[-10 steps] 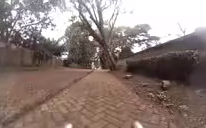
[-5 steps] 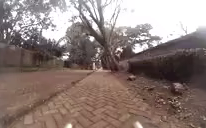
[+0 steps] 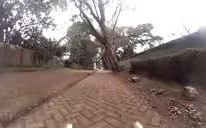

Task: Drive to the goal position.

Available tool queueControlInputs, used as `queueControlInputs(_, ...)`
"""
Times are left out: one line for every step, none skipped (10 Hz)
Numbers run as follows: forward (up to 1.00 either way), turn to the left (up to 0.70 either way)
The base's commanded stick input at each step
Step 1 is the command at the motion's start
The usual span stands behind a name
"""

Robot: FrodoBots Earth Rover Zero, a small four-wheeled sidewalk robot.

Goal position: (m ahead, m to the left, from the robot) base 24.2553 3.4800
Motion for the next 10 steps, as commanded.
queueControlInputs(0.70,0.16)
queueControlInputs(0.70,0.18)
queueControlInputs(0.70,0.10)
queueControlInputs(0.70,0.04)
queueControlInputs(0.70,0.00)
queueControlInputs(0.70,0.00)
queueControlInputs(0.70,0.00)
queueControlInputs(0.70,0.00)
queueControlInputs(0.70,0.00)
queueControlInputs(0.70,0.00)
